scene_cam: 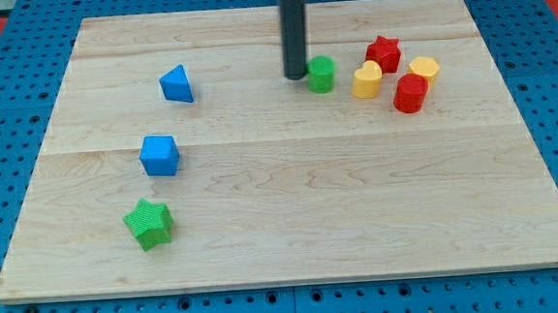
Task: Move the blue triangle into the blue cube
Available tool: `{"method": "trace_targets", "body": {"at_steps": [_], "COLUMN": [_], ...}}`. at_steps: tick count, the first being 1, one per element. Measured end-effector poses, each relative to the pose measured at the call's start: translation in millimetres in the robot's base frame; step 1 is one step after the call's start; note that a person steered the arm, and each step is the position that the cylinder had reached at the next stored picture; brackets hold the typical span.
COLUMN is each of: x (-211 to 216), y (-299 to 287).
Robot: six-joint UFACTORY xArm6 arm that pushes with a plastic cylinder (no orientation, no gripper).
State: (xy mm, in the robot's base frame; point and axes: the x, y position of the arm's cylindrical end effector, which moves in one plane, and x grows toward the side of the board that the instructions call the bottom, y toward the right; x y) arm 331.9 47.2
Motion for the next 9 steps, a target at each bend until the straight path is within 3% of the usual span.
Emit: {"method": "trace_targets", "body": {"at_steps": [1, 4, 5, 7, 9], "x": [4, -78, -66, 25, 65], "y": [27, -146, -192, -178, -188]}}
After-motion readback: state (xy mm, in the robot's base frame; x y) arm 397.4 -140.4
